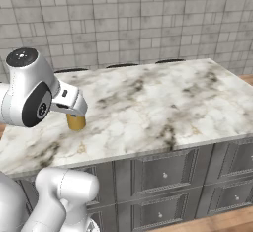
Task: Place the pitcher and cup on the dining counter for serving.
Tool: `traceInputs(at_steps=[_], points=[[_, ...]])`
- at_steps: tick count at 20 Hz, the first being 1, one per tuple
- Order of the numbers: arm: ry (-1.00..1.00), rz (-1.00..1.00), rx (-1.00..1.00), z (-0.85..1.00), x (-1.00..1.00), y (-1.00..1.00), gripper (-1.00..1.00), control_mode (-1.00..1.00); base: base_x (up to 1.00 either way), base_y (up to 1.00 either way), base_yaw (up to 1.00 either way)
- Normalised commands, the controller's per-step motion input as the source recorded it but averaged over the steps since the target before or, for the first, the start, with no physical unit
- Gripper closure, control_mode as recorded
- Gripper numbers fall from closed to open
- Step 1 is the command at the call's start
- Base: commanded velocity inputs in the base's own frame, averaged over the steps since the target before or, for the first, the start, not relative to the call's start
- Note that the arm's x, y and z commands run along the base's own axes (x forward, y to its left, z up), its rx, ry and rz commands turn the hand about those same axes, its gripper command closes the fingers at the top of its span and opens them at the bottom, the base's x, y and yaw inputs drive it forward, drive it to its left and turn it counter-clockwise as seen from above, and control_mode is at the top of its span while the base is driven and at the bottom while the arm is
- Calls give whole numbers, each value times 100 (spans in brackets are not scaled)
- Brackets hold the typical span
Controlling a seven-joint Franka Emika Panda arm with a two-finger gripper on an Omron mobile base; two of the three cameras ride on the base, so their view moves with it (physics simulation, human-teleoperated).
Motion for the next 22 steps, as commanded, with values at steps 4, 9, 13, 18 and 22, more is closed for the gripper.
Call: traceInputs(at_steps=[4, 9, 13, 18, 22], points=[[0, -2, 0, 0, 0, -6, -100, -100, 0, 0, 0], [0, 0, 0, 0, 0, 0, -100, -100, 0, 0, 0], [0, 0, 0, -2, -46, -4, -100, -100, 0, 0, 0], [0, 0, 0, 0, 0, 0, -100, 100, -97, -24, -36], [0, 0, 0, 0, 0, 0, -100, 100, -71, -6, -70]])
